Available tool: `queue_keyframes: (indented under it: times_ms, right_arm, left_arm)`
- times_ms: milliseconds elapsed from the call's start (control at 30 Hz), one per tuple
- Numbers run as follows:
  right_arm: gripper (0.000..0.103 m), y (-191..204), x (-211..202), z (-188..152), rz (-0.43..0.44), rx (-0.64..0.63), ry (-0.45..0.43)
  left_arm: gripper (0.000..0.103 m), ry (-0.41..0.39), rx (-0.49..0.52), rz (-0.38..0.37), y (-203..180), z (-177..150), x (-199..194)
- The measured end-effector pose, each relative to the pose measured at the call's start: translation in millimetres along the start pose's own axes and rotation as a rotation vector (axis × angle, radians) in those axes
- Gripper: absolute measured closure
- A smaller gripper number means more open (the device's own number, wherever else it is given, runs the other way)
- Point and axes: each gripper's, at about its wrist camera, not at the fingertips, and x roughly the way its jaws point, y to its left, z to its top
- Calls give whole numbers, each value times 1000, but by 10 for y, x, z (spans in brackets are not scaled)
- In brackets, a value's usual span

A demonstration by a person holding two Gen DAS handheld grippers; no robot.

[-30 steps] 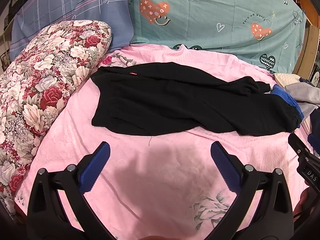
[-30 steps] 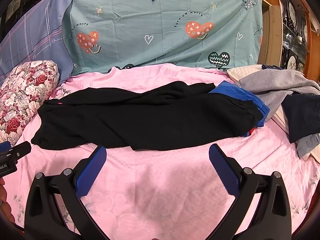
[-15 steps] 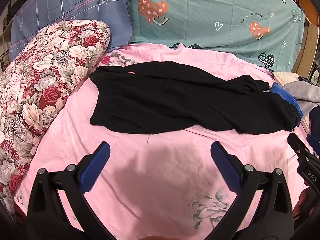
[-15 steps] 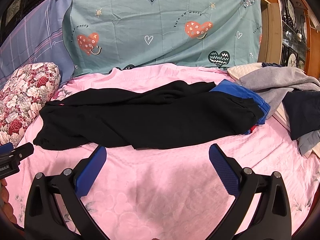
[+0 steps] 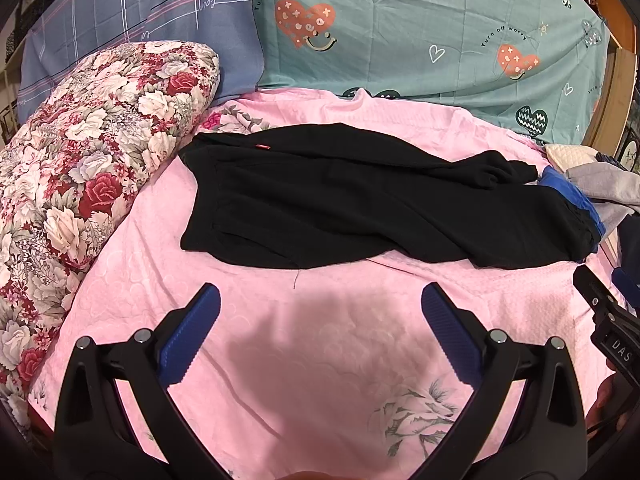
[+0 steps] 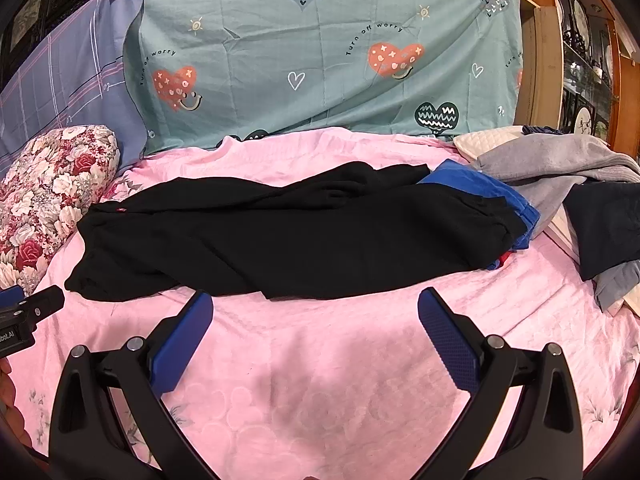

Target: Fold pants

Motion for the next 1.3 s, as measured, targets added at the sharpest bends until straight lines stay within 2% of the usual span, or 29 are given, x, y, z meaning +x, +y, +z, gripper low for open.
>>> queue_keyframes:
  times_ms: [1167,1233,1300]
  right_arm:
    - [1,2,81,53,-11,-6,6]
    - [1,0,92,52,-15,-5,8]
    - [1,-17,97,61,-25,-9,5]
  left_arm:
    - [2,5,-4,-4,65,66,60]
    - [2,13,-2,-15,82,83,89]
    - [2,43,-22,-61,179,139,170]
